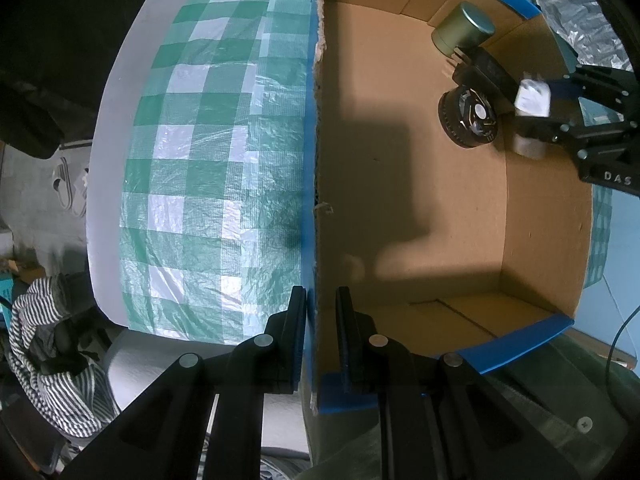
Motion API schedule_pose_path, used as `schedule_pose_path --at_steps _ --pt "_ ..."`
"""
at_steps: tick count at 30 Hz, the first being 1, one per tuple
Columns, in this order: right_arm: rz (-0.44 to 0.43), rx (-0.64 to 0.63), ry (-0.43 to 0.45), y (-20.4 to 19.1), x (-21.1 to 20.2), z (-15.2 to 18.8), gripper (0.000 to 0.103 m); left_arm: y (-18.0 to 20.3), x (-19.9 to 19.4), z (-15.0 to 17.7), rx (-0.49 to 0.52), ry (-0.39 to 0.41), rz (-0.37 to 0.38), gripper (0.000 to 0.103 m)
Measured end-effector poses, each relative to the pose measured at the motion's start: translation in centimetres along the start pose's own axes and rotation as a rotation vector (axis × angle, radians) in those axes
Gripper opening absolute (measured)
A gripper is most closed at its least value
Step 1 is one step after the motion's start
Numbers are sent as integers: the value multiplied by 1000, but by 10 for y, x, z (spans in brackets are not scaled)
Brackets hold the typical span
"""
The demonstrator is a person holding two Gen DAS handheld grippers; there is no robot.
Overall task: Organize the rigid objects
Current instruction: 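Lower the white charger into the box and open the right gripper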
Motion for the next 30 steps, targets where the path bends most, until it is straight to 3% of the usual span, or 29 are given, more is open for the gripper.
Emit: schedule_pose_path --at_steps 11,16,18,30 --pt "49 -24 -27 1 8 6 49 0 1 0 1 -1 3 14" --pt "67 0 -12 4 1 11 54 -1 2 0 7 -5 7 15" --pt "64 14 5 5 -6 13 62 -1 2 -1 6 -5 6 15" --pt "53 156 157 34 -55 34 67 -2 3 0 4 -11 7 15"
Point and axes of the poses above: each gripper's, at about its wrist camera, not at the fingertips, and x roughly the way its jaws point, y to its right, z to its underside, the point moved 7 cm from there along x, roughly the way its jaws point, and after that the axes turned 13 degrees about -y, right-handed, at the moved point
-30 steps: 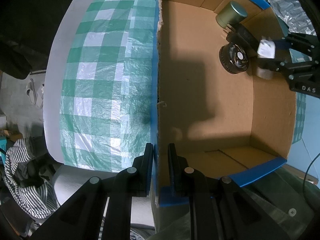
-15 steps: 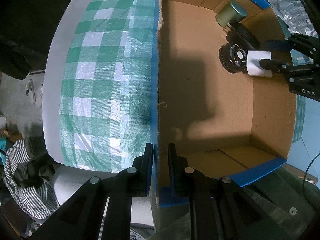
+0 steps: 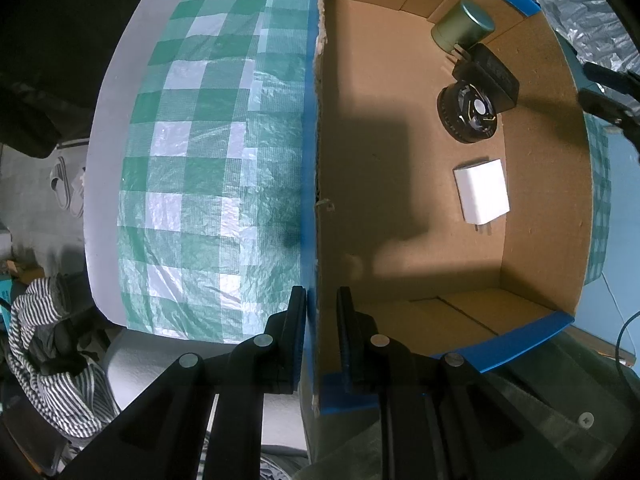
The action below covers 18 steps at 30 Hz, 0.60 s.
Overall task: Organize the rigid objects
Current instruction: 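Lower the white charger into the box and open the right gripper, then move the right gripper back over the remaining white items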
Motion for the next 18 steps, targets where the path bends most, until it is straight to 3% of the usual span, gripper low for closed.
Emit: schedule_pose_path --at_steps 8,18 --pt "-7 118 14 32 -11 31 69 2 3 -1 1 -5 -9 15" --pt "-40 346 -79 100 18 87 70 5 3 -1 4 -8 -19 15"
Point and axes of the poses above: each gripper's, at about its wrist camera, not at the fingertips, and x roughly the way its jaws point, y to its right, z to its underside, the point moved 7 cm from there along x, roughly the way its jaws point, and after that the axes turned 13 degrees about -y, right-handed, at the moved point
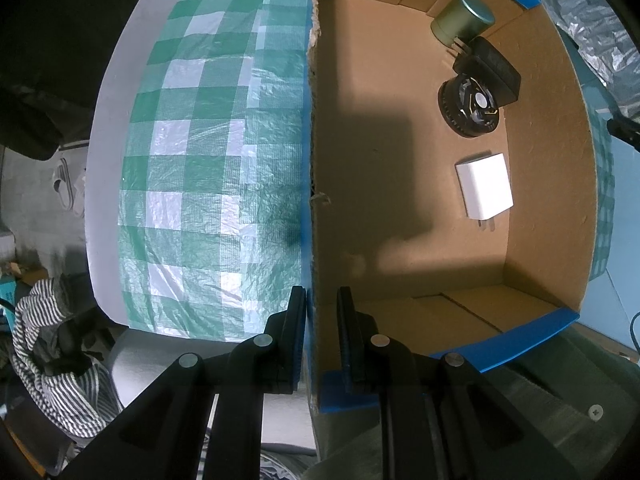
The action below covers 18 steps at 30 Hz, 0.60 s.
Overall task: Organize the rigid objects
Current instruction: 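Move the right gripper back over the remaining white items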
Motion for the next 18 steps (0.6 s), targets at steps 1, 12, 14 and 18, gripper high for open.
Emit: schedule_pose_path --at_steps 1,12,14,18 --pt "-2 24 -8 8 4 3 70 0 0 0 0 1 0 15" --pt "-73 284 -188 83 60 28 71 1 1 -1 -3 -1 -3 15" --pt "-113 337 -215 89 71 32 71 1 0 -2 -4 -1 -4 16" --pt "-175 417 -241 93 86 37 71 1 0 -2 -6 -2 -2 16"
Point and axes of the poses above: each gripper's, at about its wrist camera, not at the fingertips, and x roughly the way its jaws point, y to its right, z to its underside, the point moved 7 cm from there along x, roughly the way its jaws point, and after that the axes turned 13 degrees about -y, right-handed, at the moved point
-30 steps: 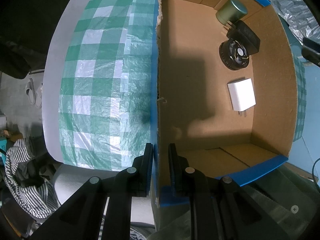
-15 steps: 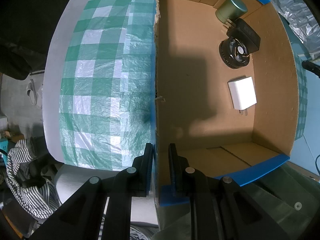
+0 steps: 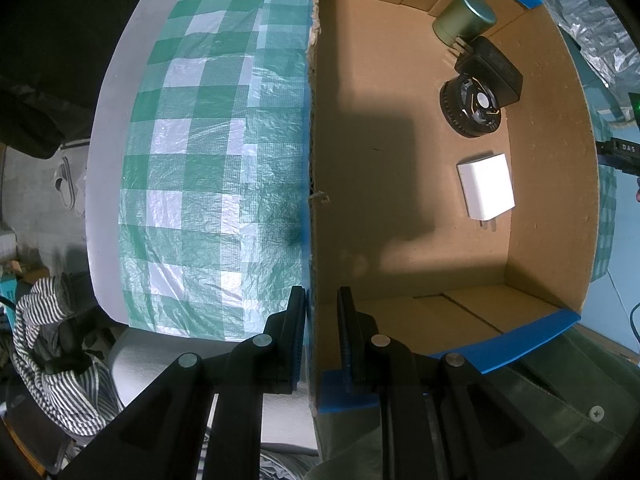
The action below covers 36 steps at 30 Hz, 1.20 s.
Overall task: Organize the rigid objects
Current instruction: 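Move the right gripper back over the remaining white items, then grasp the second white charger with the right gripper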
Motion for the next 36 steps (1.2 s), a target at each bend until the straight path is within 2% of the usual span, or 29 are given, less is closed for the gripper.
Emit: schedule_pose_path --at_steps 3,11,13,15,16,19,21,23,25,29,33,36 --pt "-22 27 6 1 5 -3 74 0 0 0 1 -1 0 16" --pt "24 64 24 2 9 -7 75 0 0 -1 2 -3 2 17" --pt "36 63 30 3 11 -8 74 0 0 -1 5 -4 1 17" --pt "73 57 29 4 11 -9 65 0 0 -2 5 -6 1 17" --pt "79 53 28 4 11 -8 65 0 1 -2 6 -6 1 17" --pt "78 32 18 6 15 -11 64 0 1 -2 6 -7 2 17" --pt "57 32 0 10 18 -8 59 0 1 -2 6 -6 3 17" --pt "49 30 -24 17 24 -3 58 0 0 -2 4 -6 5 17" --pt "57 33 -26 26 25 2 58 0 0 -2 4 -5 6 17" --pt "-22 38 -9 42 25 7 59 -1 0 -2 3 -5 5 17" --pt "-12 4 20 44 23 6 61 -1 2 -3 4 -9 3 18" --pt "-11 21 10 46 28 2 61 0 2 -3 4 -10 -1 18"
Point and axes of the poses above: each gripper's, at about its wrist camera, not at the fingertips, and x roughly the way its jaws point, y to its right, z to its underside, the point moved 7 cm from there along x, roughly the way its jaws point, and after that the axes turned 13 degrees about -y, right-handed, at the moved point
